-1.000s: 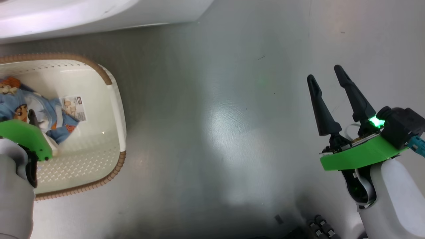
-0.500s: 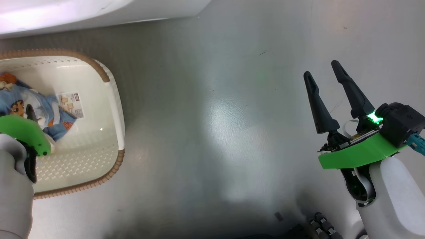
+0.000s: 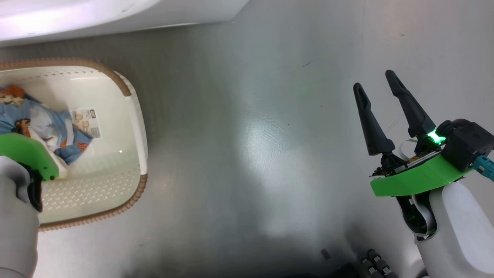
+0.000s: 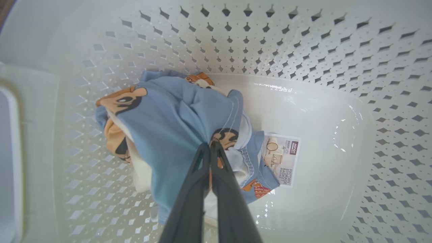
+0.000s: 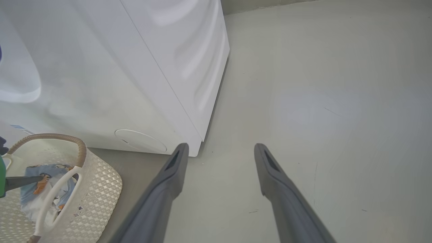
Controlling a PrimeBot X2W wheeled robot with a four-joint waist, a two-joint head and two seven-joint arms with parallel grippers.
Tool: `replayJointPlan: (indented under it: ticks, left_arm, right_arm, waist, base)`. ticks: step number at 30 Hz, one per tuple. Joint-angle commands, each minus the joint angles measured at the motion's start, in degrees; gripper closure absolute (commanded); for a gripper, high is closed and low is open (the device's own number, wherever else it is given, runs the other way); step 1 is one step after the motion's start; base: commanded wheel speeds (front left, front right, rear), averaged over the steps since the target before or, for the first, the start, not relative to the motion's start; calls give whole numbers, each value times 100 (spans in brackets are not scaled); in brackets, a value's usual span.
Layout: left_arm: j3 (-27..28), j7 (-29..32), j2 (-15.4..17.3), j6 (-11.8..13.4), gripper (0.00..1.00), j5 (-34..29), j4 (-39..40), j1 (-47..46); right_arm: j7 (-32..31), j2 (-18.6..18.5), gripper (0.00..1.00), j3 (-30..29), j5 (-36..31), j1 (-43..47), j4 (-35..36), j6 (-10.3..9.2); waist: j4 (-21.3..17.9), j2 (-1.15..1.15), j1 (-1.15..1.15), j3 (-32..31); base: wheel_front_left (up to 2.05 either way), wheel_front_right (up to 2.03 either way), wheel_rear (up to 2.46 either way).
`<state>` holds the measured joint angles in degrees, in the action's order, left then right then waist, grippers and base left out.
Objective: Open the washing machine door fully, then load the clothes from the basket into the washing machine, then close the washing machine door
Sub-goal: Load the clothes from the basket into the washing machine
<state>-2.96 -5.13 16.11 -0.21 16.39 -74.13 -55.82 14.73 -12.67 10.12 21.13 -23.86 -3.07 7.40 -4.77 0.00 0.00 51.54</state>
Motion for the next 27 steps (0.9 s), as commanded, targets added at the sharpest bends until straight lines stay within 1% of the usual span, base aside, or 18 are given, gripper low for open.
replayJointPlan:
  ticks: [1, 6, 15, 21, 25, 27]
  left_arm:
    - [98, -48, 277, 40, 100, 60, 18, 143]
    - [200, -240, 151, -42, 100, 244, 18, 253]
    - [429, -772, -197, -288, 100, 624, 18, 638]
    - [421, -951, -265, -437, 100, 666, 29, 939]
    - [389, -981, -236, -548, 100, 654, 113, 1209]
    - [389, -984, -204, -590, 100, 639, 289, 1362]
  right_arm:
    - [27, -21, 0, 100, -60, 147, 105, 9]
    - [27, -6, 0, 81, -62, 149, 67, 9]
    - [27, 0, 0, 77, -13, 172, -44, 9]
    - [27, 12, 0, 39, 42, 296, -142, 9]
    - [27, 16, 0, -31, 83, 461, -194, 9]
    - [27, 10, 0, -52, 102, 553, -220, 9]
  waist:
    - [19, 0, 0, -24]
    - [87, 0, 0, -216]
    - [248, 0, 0, -851]
    - [295, 0, 0, -1407]
    - [306, 0, 0, -1805]
    - [304, 0, 0, -1989]
  base:
    - [0, 0, 0]
    - [0, 0, 0]
    - [0, 0, 0]
    - [0, 0, 0]
    - [0, 0, 0]
    - [0, 0, 0]
